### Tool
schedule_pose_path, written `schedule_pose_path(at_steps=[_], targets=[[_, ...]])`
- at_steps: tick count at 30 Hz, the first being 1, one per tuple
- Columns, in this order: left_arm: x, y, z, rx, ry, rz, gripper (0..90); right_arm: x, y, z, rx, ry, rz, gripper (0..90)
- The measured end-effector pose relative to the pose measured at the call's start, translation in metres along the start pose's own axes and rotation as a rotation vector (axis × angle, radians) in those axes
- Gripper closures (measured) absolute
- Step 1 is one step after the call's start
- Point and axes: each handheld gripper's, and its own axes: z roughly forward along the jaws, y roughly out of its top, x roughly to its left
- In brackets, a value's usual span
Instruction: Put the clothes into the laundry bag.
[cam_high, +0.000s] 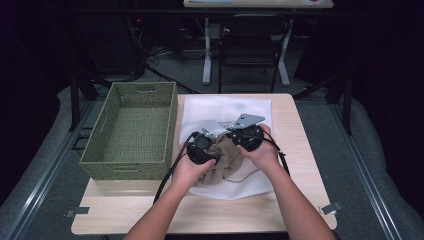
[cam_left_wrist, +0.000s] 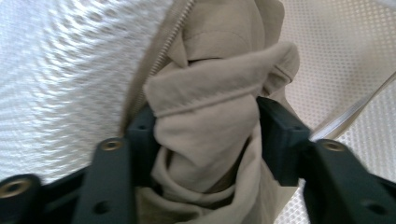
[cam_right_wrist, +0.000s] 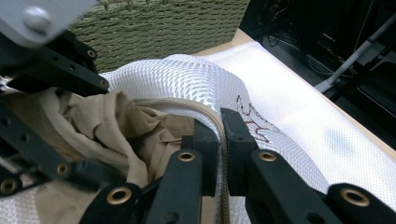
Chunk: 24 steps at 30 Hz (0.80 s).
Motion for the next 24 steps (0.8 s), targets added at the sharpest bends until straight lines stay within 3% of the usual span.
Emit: schedule_pose_path(at_steps=[3, 9, 15, 17, 24], targets=[[0.0, -0.001, 0.008, 0.022, -0.014, 0.016, 44.7, 0.001, 0.0, 0.0, -0.002, 0.003, 0.0, 86.4], [0.005, -0.001, 0.017, 0.025, -0.078, -0.001, 66.7, 0.002, 0.002, -0.001, -0.005, 0.003, -0.004, 86.4], [0.006, 0.002, 0.017, 0.005, -0.068, -0.006, 77.7, 0.003, 0.002, -0.001, -0.005, 0.006, -0.005, 86.4], [0.005, 0.006, 0.016, 0.003, -0.063, 0.003, 79.6, 0.003, 0.002, -0.001, -0.005, 0.006, -0.006, 86.4], [0.004, 0.023, 0.018, -0.03, -0.058, -0.023, 82.8, 0.004, 0.003, -0.002, -0.008, 0.008, -0.009, 86.6]])
